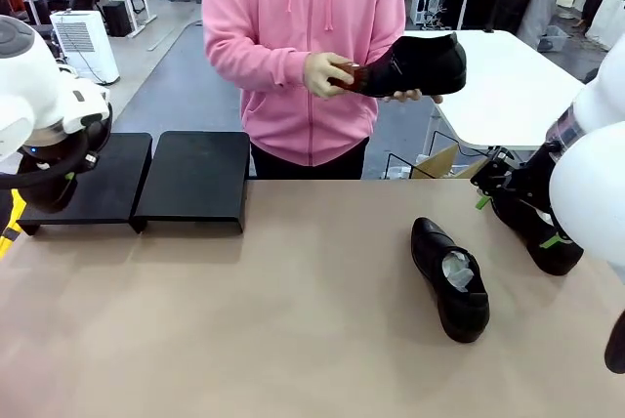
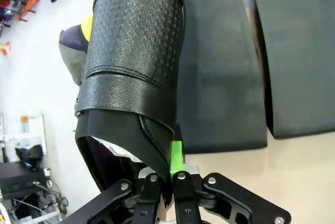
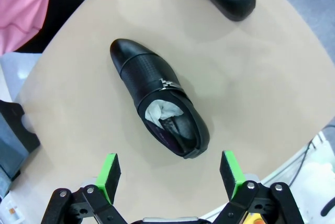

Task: Organize the shoes by placing them on the stand.
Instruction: Place the Shoe from the middle of the table onto the Shoes Stand.

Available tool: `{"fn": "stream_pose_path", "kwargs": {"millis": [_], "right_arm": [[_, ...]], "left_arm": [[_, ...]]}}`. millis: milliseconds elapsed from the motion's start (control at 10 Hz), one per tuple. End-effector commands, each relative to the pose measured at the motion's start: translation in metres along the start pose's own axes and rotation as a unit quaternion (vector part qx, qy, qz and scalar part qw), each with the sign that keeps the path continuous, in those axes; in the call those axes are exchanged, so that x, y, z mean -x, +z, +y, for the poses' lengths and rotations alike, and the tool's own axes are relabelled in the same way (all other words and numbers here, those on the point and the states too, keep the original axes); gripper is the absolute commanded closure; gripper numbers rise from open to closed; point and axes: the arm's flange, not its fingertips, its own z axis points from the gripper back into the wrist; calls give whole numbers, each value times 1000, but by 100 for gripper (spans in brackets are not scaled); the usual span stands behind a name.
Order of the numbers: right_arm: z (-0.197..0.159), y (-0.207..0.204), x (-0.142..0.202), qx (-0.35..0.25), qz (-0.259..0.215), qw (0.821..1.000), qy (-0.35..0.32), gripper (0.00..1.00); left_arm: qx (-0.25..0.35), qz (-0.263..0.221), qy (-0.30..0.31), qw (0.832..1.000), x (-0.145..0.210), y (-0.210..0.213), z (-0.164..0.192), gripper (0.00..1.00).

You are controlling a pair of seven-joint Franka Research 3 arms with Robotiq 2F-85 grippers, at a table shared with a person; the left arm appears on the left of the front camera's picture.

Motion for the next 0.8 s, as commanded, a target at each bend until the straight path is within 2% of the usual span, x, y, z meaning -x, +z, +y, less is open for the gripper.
{"fn": "stream_pose_path", "kwargs": {"millis": [0, 600, 700], "right_arm": [[0, 0, -1, -6, -3, 1000, 4, 0], [0, 0, -1, -6, -3, 1000, 4, 0], [0, 0, -1, -6, -3, 1000, 4, 0]], "left_arm": [[-28, -38, 26, 999, -9, -3, 6, 100], [1, -63, 80, 995, -4, -50, 29, 100], [0, -55, 80, 995, -2, -57, 33, 100]]}}
